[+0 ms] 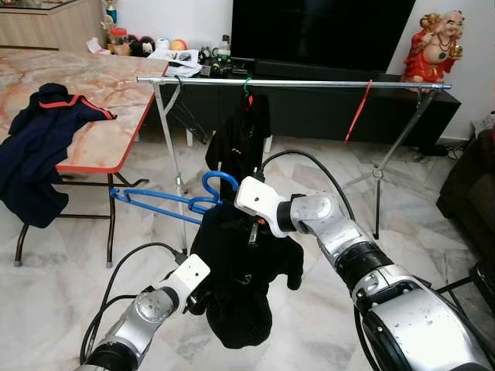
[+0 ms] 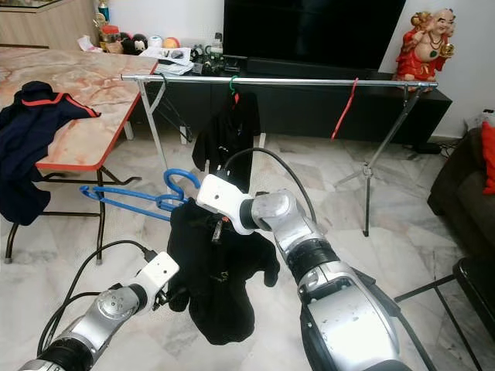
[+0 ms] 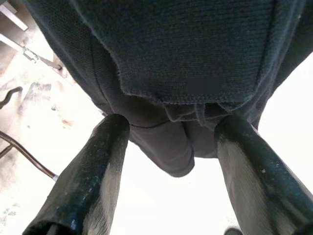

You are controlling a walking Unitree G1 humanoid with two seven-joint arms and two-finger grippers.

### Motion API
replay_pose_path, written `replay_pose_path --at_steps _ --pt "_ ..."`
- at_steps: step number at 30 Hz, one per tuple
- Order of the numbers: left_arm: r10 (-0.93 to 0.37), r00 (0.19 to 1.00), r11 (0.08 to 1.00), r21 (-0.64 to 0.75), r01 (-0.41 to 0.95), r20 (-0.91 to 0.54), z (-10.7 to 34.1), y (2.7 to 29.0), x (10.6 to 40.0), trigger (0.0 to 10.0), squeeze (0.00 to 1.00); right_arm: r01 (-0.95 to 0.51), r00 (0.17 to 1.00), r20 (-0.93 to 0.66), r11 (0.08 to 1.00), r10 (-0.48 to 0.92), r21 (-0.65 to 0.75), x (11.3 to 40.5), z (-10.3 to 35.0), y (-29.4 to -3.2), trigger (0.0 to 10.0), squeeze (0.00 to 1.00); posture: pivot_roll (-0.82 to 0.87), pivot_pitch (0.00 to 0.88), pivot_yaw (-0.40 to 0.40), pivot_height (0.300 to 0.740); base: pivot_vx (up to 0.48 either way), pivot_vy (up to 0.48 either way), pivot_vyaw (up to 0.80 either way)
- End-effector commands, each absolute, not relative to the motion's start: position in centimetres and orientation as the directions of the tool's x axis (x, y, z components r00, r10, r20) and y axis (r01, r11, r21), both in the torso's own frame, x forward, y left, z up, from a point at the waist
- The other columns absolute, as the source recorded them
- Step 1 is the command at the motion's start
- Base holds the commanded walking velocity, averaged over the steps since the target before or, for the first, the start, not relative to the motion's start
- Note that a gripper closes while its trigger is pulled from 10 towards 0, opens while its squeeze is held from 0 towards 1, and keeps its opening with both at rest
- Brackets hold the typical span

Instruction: Hang hanger

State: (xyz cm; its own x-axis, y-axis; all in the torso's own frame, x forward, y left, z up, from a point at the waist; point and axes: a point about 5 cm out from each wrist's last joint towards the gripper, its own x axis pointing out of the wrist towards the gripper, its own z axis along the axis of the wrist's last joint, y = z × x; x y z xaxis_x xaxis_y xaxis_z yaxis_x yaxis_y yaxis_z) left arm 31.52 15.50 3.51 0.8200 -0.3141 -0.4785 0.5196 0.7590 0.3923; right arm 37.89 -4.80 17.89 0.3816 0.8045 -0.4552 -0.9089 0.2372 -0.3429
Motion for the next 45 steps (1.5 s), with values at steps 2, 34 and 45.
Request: replay_pose_path --at_steps 2,34,45 --pt "-0.293 0.842 0.763 0.42 0.491 -0.453 4.0 15.3 32.1 10.0 0.0 -0.893 0.393 -0.408 0.237 0.824 -0.382 38.2 19.7 -4.4 0.0 0.0 0.13 0.0 -0.108 0.74 0.0 0.0 0.0" --pt "-0.249 0.869 0.814 0.394 0.428 -0.428 4.0 15.1 32.4 10.0 0.0 -0.892 0.401 -0.409 0.248 0.82 -0.378 38.2 19.5 -4.4 0.0 0.0 0.13 0.0 -0.113 0.74 0.0 0.0 0.0" --pt "-0.2 0.888 0.841 0.392 0.373 -0.414 4.0 15.5 32.6 0.0 0.0 -0.893 0.397 -0.411 0.242 0.82 -0.38 38.2 19.4 -4.3 0.0 0.0 0.13 0.0 -0.112 0.74 0.0 0.0 0.0"
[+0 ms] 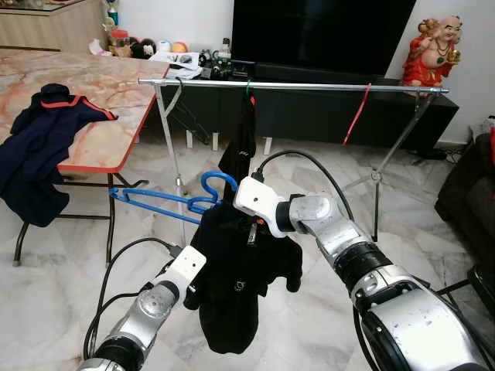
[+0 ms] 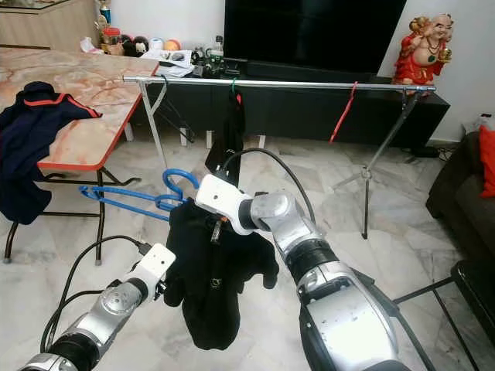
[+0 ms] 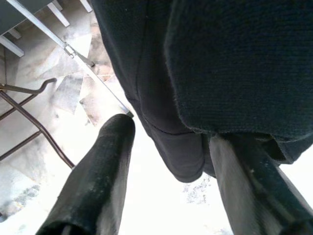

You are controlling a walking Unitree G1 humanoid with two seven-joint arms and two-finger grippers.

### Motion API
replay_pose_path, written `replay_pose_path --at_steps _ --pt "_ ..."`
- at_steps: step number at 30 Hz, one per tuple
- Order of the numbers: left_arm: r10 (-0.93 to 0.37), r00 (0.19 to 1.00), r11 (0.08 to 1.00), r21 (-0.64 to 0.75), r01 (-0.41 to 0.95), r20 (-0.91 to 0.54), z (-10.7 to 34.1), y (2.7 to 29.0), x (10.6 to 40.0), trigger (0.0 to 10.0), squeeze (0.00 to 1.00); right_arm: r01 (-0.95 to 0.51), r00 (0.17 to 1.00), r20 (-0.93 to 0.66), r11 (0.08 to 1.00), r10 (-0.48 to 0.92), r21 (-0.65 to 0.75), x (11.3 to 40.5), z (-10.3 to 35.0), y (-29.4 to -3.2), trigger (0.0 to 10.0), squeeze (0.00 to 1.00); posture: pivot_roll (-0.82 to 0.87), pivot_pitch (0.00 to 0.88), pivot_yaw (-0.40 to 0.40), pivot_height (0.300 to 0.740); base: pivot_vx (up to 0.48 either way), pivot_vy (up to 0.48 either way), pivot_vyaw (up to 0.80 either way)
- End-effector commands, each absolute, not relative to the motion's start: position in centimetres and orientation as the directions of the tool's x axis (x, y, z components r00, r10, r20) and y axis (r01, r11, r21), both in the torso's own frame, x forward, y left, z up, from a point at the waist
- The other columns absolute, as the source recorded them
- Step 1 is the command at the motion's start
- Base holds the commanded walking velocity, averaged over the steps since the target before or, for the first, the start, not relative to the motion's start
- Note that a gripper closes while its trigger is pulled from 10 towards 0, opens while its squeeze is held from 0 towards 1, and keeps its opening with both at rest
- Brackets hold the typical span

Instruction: Hang hanger

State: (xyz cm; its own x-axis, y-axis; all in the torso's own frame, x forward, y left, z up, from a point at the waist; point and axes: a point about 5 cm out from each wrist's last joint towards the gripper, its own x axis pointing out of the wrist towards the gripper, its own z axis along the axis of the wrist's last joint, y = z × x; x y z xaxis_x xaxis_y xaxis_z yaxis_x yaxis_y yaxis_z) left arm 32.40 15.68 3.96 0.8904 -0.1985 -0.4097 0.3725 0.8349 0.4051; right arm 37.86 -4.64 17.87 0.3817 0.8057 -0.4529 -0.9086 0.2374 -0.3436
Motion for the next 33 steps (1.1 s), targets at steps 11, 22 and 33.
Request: replay_pose_path --at_steps 11,22,33 --pt "-0.361 0.837 0.803 0.319 0.503 -0.412 3.9 13.5 32.0 10.0 0.0 -0.896 0.39 -0.411 0.237 0.824 -0.375 38.1 19.2 -4.2 0.0 0.0 0.14 0.0 -0.112 0.74 0.0 0.0 0.0" --pt "-0.262 0.873 0.838 0.352 0.417 -0.41 3.9 14.2 32.5 0.0 0.0 -0.897 0.387 -0.411 0.235 0.825 -0.374 38.0 19.2 -4.1 0.0 0.0 0.14 0.0 -0.113 0.74 0.0 0.0 0.0" --pt "-0.252 0.871 0.836 0.359 0.415 -0.421 3.7 14.4 32.3 0.0 0.0 -0.898 0.385 -0.409 0.234 0.827 -0.373 38.0 19.2 -4.0 0.0 0.0 0.14 0.0 -0.113 0.74 0.0 0.0 0.0"
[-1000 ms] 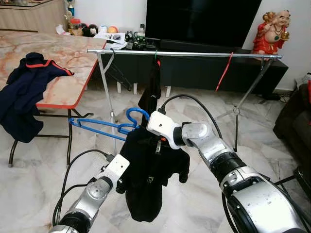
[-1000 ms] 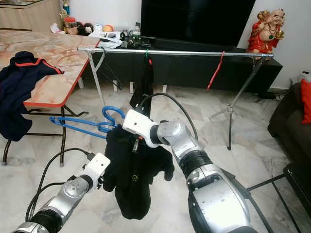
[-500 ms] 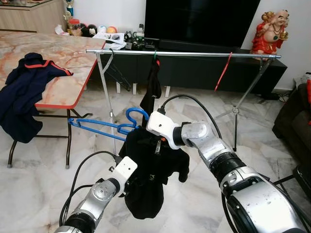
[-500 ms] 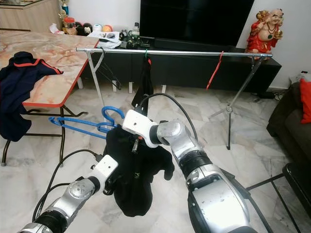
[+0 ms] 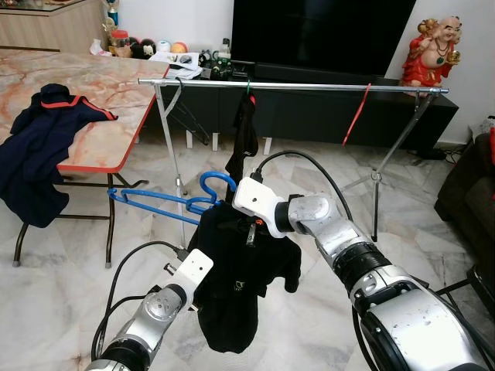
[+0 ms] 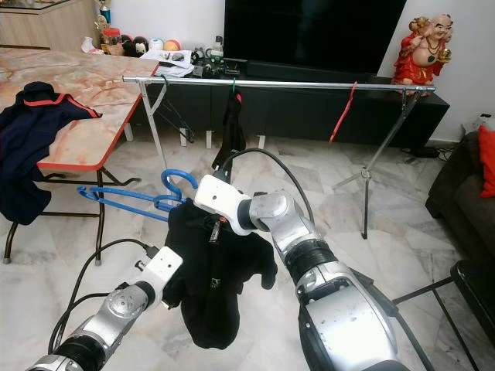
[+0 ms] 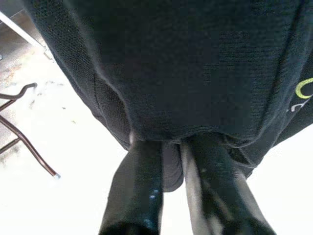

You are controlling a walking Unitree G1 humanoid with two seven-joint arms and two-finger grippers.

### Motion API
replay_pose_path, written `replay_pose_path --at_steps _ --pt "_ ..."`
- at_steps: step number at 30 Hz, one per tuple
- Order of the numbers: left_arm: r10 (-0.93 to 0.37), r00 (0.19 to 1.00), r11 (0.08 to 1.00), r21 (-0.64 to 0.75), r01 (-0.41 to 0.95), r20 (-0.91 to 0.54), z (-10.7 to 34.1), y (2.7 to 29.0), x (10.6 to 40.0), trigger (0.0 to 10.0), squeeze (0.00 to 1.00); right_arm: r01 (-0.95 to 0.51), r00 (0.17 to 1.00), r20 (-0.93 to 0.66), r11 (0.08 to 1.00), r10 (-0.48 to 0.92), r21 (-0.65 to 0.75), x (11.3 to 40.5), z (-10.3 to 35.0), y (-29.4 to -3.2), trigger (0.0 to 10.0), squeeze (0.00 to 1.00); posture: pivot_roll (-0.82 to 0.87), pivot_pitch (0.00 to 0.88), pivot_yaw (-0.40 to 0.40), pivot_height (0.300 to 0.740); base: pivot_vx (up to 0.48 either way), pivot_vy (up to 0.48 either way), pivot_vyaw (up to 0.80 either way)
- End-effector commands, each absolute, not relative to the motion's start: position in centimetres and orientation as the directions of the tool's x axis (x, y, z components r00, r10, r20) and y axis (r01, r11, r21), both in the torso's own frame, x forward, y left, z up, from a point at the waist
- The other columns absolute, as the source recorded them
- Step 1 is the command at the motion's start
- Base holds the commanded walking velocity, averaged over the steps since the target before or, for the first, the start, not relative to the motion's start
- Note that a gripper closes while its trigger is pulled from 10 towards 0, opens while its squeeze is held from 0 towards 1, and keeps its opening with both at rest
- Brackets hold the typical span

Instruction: Hang hanger

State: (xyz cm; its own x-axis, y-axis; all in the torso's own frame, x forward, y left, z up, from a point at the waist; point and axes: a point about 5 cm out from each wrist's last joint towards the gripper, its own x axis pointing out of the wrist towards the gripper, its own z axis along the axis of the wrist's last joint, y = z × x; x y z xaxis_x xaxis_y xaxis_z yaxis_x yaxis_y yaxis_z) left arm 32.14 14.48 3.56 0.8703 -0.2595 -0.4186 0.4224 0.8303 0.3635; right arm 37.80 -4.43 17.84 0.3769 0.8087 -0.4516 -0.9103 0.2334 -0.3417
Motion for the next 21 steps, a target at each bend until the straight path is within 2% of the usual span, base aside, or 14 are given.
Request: replay_pose_path --at_steps 1,17,21 --pt "-0.252 0.871 0.836 0.359 0.416 -0.421 3.7 14.4 32.3 0.0 0.0 -0.898 0.385 -0.409 0.234 0.827 -0.373 38.0 19.2 -4.0 0.0 0.0 0.14 0.0 -0.113 0.74 0.0 0.0 0.0" --pt "-0.254 0.879 0.842 0.356 0.406 -0.403 3.8 14.2 32.4 0.0 0.0 -0.9 0.389 -0.423 0.239 0.818 -0.365 37.9 18.5 -4.7 0.0 0.0 0.14 0.0 -0.111 0.74 0.0 0.0 0.0" --pt "-0.244 0.882 0.843 0.361 0.399 -0.404 3.8 14.6 32.4 0.0 0.0 -0.901 0.396 -0.451 0.244 0.8 -0.359 37.9 17.6 -5.9 0.0 0.0 0.14 0.0 -0.11 0.74 0.0 0.0 0.0"
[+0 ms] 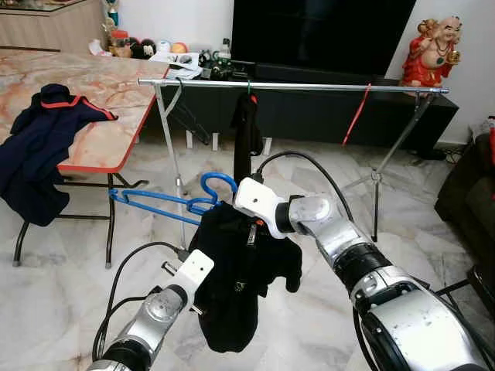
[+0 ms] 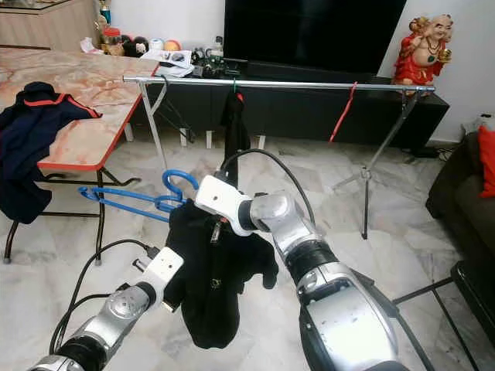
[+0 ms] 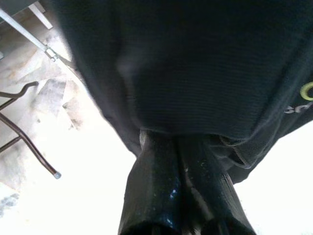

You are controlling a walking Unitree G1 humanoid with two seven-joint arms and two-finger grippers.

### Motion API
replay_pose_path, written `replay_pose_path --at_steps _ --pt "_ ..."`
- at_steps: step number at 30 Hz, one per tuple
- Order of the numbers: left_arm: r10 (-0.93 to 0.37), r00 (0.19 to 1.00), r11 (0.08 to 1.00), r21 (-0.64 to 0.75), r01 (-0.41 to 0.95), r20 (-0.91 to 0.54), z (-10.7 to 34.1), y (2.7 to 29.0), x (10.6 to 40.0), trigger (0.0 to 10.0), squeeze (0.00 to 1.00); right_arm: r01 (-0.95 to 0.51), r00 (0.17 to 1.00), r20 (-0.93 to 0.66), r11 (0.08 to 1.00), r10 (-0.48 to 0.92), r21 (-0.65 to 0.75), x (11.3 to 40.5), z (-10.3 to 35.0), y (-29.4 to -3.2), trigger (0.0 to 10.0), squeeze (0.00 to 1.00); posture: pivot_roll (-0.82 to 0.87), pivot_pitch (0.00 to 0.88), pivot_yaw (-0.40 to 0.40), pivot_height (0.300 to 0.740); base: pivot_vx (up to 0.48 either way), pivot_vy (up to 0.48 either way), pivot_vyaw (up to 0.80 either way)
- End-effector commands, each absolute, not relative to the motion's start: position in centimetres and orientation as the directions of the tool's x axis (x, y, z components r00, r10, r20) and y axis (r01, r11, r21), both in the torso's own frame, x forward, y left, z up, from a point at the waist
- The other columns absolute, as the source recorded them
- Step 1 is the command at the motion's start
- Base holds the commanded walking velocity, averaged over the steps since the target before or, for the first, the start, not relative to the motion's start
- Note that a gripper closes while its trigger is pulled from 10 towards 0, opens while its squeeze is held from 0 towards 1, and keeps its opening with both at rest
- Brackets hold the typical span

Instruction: Hang hanger

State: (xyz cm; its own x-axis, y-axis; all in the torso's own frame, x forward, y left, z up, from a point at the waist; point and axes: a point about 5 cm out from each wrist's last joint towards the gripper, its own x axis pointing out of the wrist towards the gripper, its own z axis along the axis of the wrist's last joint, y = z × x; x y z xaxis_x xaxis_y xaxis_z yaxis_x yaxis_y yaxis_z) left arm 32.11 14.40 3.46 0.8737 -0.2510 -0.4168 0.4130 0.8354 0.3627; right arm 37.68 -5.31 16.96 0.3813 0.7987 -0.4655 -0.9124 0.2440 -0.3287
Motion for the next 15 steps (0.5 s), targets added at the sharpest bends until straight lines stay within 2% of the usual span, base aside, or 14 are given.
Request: replay_pose_path --at_steps 1,4,8,15 --pt "-0.244 0.882 0.843 0.361 0.399 -0.404 3.8 14.6 32.4 0.0 0.0 -0.901 0.396 -0.451 0.244 0.8 -0.359 37.9 17.6 -5.9 0.0 0.0 0.14 0.0 -0.11 0.74 0.0 0.0 0.0" --pt "-0.24 0.881 0.844 0.361 0.397 -0.407 3.7 14.7 32.3 0.0 0.0 -0.9 0.405 -0.462 0.254 0.789 -0.355 37.9 17.2 -6.6 0.0 0.0 0.14 0.0 -0.11 0.74 0.0 0.0 0.0" --pt "-0.235 0.878 0.845 0.358 0.396 -0.417 3.4 14.7 32.1 0.0 0.0 -0.894 0.437 -0.481 0.307 0.76 -0.328 37.8 16.1 -9.1 0.0 0.0 0.12 0.0 -0.106 0.74 0.0 0.0 0.0" --pt "-0.228 0.873 0.845 0.358 0.398 -0.431 3.1 15.0 32.0 0.0 0.0 -0.893 0.449 -0.46 0.365 0.766 -0.264 37.6 15.3 -11.0 0.0 0.0 0.13 0.0 -0.105 0.74 0.0 0.0 0.0"
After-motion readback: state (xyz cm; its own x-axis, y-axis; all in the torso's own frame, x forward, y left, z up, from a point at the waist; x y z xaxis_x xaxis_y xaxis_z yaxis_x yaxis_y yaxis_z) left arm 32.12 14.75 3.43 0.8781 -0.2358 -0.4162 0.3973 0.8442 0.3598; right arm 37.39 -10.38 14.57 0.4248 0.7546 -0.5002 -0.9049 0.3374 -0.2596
